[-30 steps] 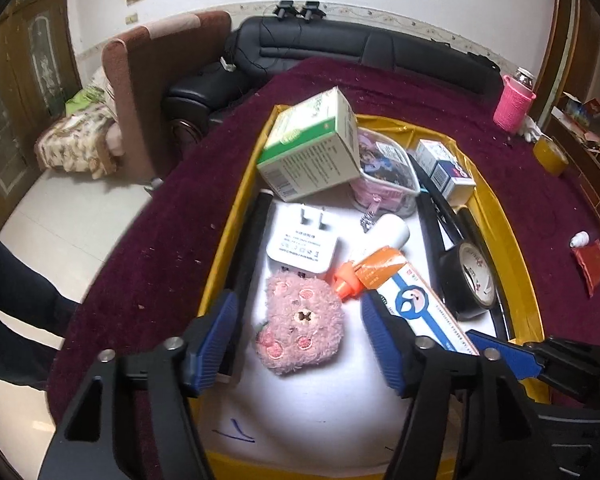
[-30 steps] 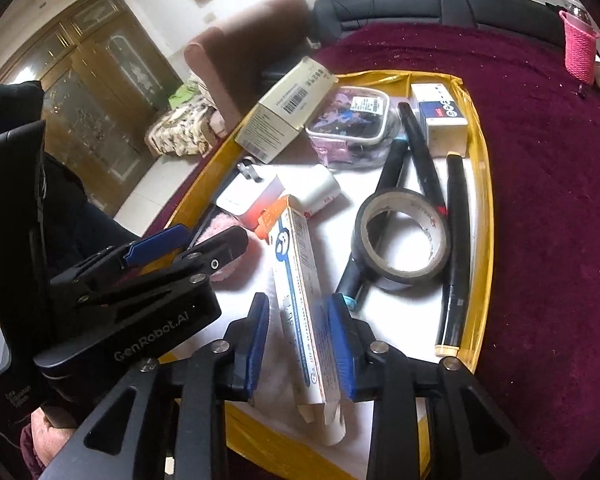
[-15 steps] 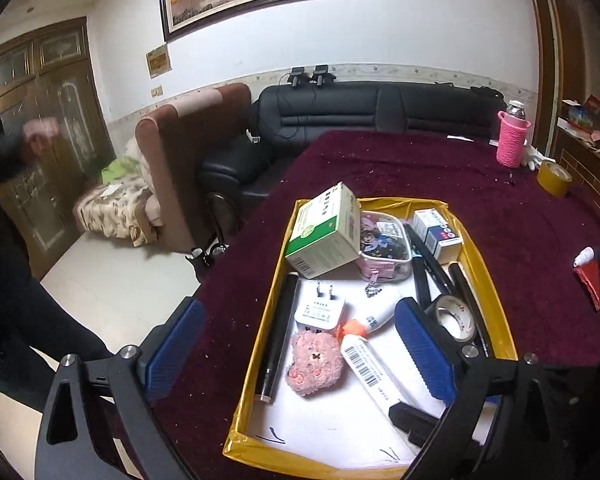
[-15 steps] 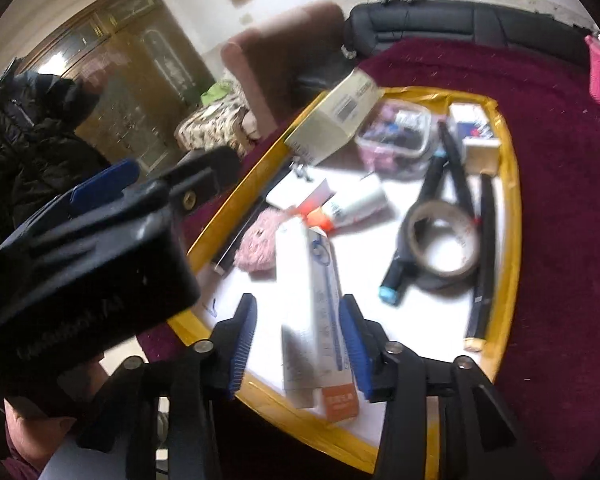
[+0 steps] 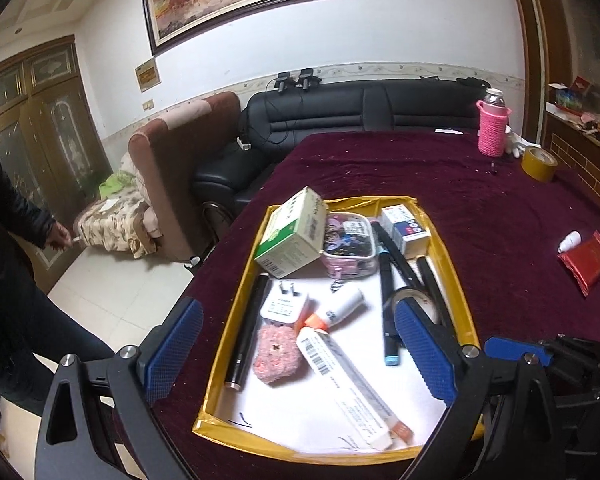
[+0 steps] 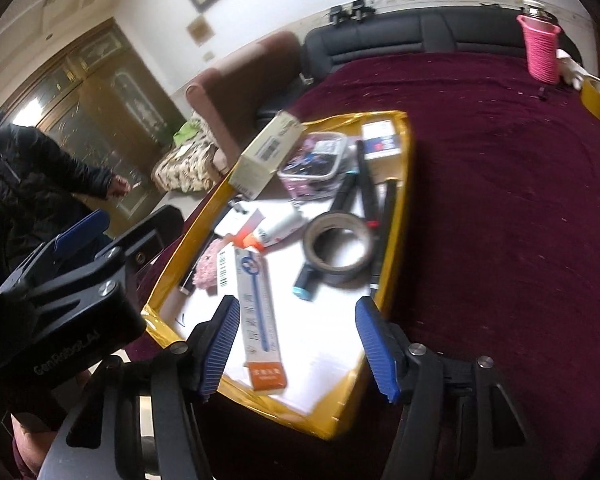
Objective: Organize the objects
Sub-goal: 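Withdraw both tools from the tray toward the red packet and white bottle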
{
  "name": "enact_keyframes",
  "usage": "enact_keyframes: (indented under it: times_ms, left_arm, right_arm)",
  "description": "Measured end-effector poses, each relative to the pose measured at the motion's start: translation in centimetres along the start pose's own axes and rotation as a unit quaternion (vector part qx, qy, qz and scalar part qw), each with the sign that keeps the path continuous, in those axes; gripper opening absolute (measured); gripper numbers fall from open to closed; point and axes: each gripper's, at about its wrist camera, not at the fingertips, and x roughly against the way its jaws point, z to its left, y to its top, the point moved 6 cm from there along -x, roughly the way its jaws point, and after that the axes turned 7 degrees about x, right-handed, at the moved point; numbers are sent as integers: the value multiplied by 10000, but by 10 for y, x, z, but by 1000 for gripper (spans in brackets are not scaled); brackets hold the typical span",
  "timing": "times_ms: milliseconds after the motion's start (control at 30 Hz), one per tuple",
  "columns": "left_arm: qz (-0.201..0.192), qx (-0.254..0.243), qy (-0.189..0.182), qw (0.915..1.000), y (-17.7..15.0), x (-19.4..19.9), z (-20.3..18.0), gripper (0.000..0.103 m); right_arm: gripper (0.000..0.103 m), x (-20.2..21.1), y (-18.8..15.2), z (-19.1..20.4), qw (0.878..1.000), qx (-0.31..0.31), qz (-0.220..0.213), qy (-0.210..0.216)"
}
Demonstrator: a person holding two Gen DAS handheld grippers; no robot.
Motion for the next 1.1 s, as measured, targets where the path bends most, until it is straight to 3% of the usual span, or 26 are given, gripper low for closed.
enact_keyframes:
  times_ms: [400, 900, 1100]
  left_arm:
    - [-241, -622, 126, 9977, 2, 20, -66, 102]
    - [-282, -1116, -337, 9928, 1, 31, -151, 102]
    - [64, -1318, -825, 9878, -11, 19, -189, 102]
  right_arm:
    - [69, 43, -17, -49, 9988, -326, -266, -267]
    - [69, 92, -37, -119, 9941, -742, -492, -622]
    - [69, 126, -55, -182, 9841, -1296, -646, -1024]
